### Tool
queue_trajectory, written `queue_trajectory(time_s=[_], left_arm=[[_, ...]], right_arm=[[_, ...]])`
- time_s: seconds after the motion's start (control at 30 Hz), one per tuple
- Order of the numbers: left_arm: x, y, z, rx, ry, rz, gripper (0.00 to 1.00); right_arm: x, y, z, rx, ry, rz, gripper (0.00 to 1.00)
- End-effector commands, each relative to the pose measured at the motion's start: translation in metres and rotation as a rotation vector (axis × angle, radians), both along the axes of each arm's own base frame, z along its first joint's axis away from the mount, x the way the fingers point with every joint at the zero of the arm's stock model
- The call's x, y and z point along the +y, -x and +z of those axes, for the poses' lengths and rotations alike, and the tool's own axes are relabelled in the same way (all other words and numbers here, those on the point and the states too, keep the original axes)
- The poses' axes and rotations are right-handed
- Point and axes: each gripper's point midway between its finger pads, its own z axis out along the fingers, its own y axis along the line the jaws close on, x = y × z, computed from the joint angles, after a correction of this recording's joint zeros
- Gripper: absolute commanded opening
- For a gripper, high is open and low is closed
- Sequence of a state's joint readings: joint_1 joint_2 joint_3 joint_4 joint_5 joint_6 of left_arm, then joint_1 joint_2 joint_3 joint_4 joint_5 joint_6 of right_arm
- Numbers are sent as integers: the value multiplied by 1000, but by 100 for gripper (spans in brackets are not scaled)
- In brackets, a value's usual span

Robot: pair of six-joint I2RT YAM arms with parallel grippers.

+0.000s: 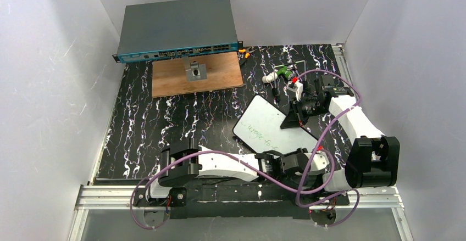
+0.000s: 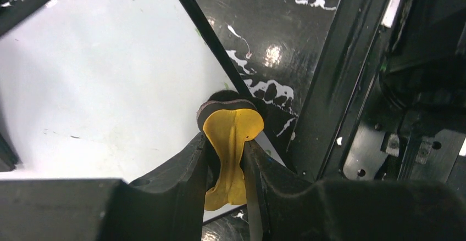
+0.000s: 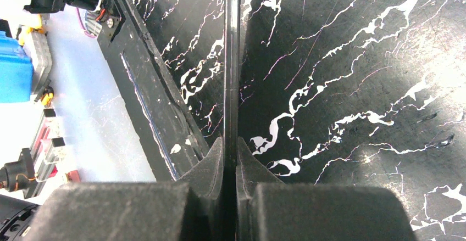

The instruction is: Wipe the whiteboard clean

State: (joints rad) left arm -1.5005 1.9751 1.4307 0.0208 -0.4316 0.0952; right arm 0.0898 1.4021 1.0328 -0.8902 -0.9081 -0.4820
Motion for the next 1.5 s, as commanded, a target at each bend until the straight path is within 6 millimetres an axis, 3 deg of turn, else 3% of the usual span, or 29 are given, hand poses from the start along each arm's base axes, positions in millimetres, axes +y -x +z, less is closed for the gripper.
queue_trajectory(time_s=[0.0, 0.23, 0.5, 0.8, 1.13, 1.37, 1.47], left_arm=[[13, 14, -20, 23, -75, -29, 0], [30, 11, -21, 7, -85, 9, 0], [54, -29, -1, -57, -47, 161, 0], [63, -58, 22, -55, 58, 249, 0], [29, -17, 19, 15, 116, 50, 0], [22, 1, 10, 28, 96, 8, 0], [27, -1, 1, 29, 70, 30, 0]], right_arm=[[4, -10, 17, -111, -42, 32, 1], [5, -9, 18, -115, -42, 33, 1], [5, -9, 17, -113, -42, 33, 1], [5, -9, 18, -116, -43, 33, 1], [4, -9, 18, -116, -42, 33, 1], [5, -9, 18, -116, -45, 34, 1], [5, -9, 18, -114, -44, 34, 1]])
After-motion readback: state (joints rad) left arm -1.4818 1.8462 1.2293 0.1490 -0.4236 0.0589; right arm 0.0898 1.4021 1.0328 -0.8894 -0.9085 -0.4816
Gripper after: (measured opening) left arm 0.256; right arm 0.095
